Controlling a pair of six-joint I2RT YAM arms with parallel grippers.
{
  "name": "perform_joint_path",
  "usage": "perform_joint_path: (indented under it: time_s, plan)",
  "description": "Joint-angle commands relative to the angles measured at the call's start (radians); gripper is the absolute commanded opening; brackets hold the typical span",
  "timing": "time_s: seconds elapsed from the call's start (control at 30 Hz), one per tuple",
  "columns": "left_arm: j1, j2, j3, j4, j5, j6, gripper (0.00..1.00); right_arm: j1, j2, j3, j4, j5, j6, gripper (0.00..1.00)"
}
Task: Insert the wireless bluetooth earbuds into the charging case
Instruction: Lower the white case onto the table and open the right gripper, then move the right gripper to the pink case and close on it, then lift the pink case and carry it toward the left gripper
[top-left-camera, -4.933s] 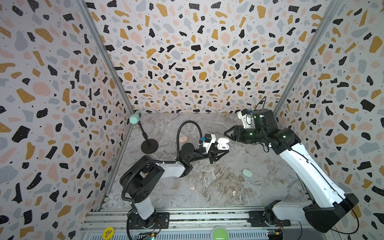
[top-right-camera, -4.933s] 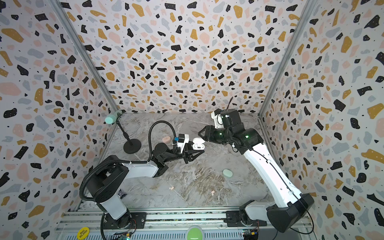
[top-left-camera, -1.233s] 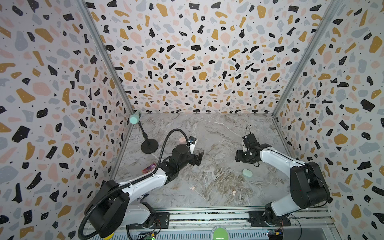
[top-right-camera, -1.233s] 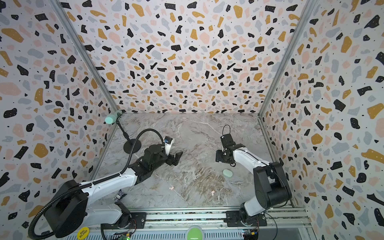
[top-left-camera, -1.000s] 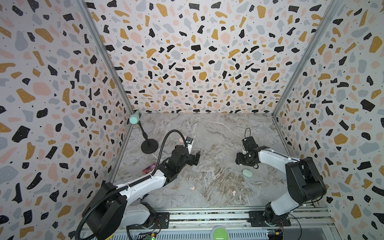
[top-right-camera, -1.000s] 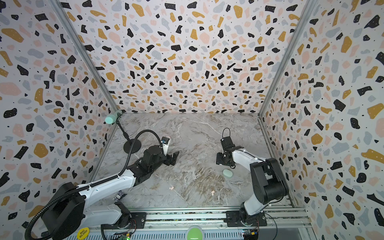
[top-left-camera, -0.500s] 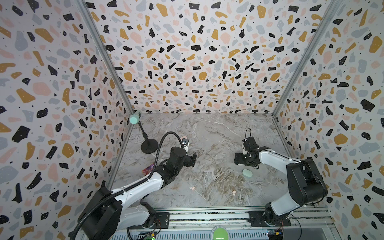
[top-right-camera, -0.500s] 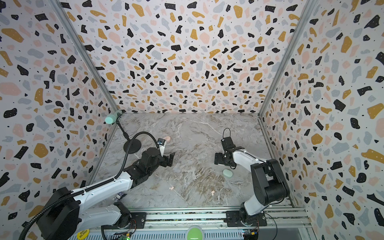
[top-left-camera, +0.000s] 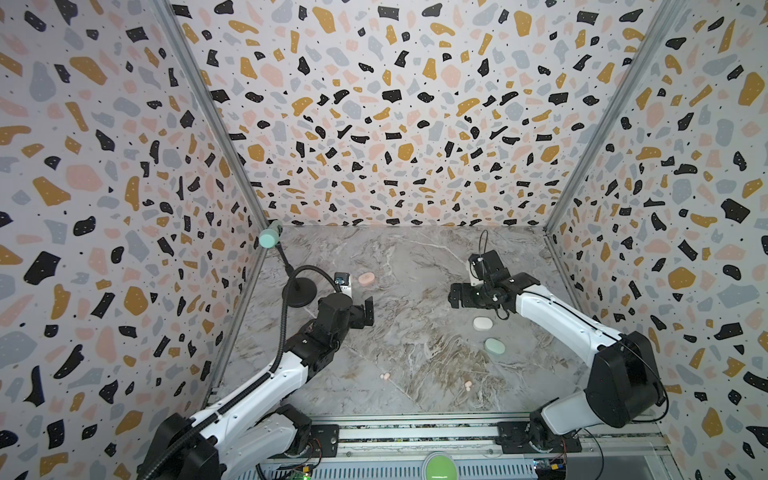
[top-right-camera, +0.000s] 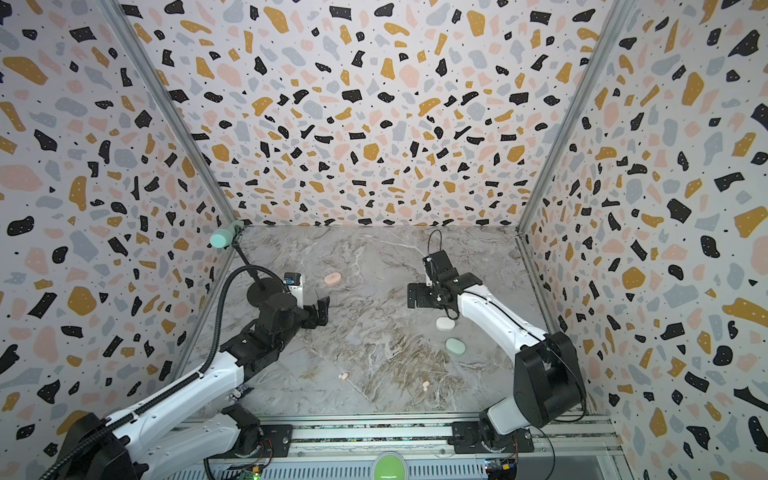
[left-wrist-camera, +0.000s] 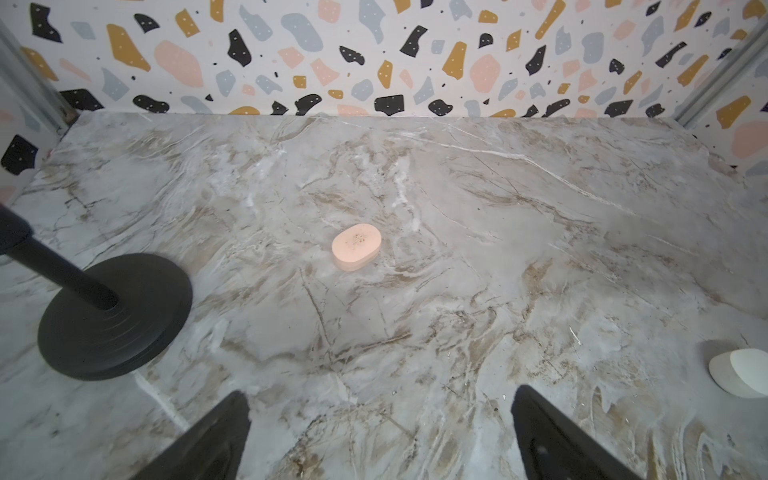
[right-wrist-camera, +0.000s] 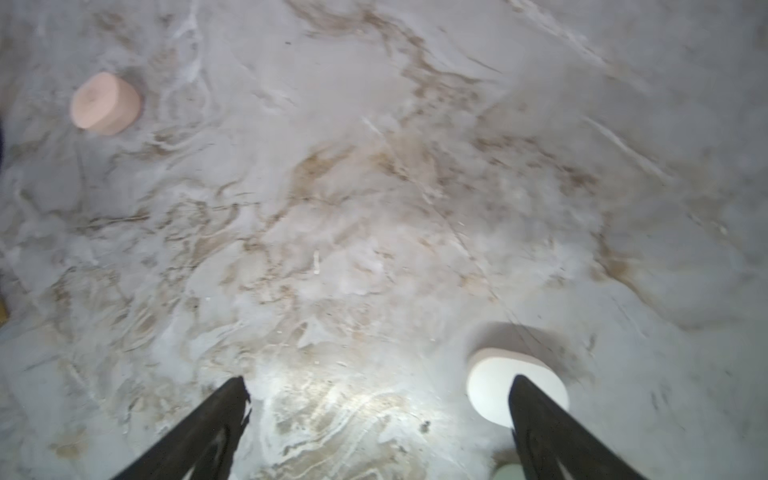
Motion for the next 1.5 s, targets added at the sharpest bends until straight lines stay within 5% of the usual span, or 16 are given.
perform_joint_path:
  time_s: [0.0,0.77,1.17,1.47]
  plan:
    - [0.050,-0.046,-0.017,-0.054,0.020,-0.066,1.00,0.059,0.099,0.103,0.031,-0.034,-0.027,0.99]
    - [0.152,-0.143,-0.130,-0.071,0.123,-0.181,1.00,0.264,1.018,1.221,0.024,-0.094,-0.217,0.99]
    - [0.168,-0.162,-0.135,-0.085,0.142,-0.171,1.00,0.293,1.138,1.254,0.147,0.038,-0.186,1.00]
    - [0.177,-0.174,-0.138,-0.092,0.142,-0.170,1.00,0.304,1.164,1.258,0.167,0.047,-0.161,0.79]
